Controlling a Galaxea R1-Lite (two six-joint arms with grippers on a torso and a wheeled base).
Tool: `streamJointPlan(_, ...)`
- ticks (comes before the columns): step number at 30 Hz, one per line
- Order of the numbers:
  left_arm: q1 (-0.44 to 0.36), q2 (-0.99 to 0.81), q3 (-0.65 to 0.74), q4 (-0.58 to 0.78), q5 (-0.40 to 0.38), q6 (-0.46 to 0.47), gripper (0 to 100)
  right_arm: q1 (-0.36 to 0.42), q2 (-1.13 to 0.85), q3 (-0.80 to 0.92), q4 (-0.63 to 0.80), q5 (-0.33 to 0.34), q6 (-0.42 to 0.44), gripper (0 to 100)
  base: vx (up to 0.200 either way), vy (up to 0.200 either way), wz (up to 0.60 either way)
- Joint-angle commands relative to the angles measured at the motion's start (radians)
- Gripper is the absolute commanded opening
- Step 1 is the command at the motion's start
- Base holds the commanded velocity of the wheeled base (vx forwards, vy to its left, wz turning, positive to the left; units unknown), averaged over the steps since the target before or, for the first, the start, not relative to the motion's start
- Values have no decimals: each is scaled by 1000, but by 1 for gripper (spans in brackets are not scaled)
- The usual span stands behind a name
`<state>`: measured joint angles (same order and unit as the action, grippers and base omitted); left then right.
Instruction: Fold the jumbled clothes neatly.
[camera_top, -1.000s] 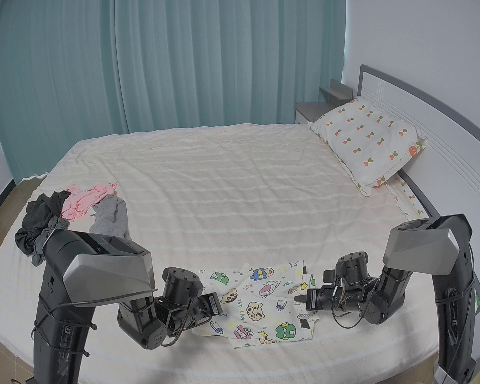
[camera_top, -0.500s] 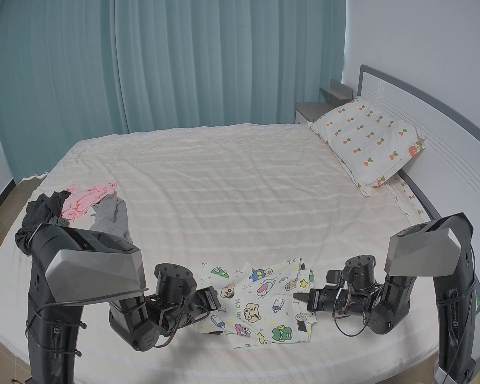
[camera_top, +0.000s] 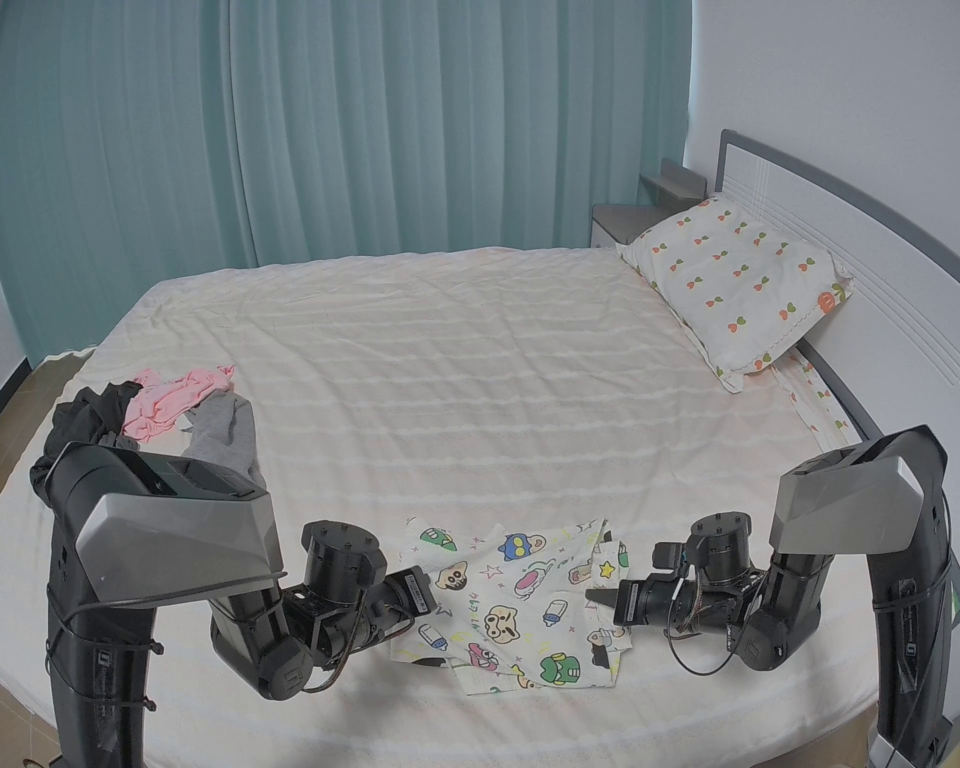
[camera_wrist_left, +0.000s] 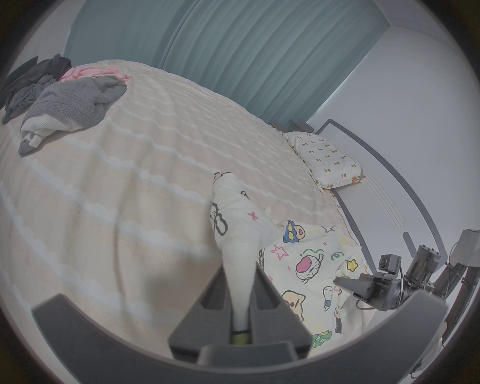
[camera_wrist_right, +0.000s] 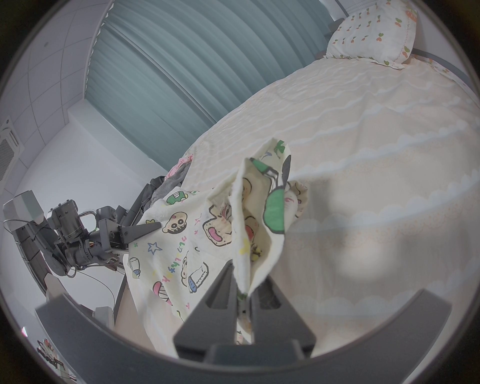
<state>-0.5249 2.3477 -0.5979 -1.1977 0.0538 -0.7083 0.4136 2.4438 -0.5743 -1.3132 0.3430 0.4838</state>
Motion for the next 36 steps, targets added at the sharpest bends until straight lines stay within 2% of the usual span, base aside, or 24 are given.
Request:
streamJointPlan(1,0,-8,7,0,0,-2,0,1,0,-1,0,1,-1,0,0,200,0)
streamJointPlan(31,0,-19,64,0,1,-2,0,19,-5,-1,0,1,-1,0,0,200,0)
streamJointPlan(36,0,-10,61,0,31,-2,0,19,-5,-3,0,1,-1,0,0,200,0)
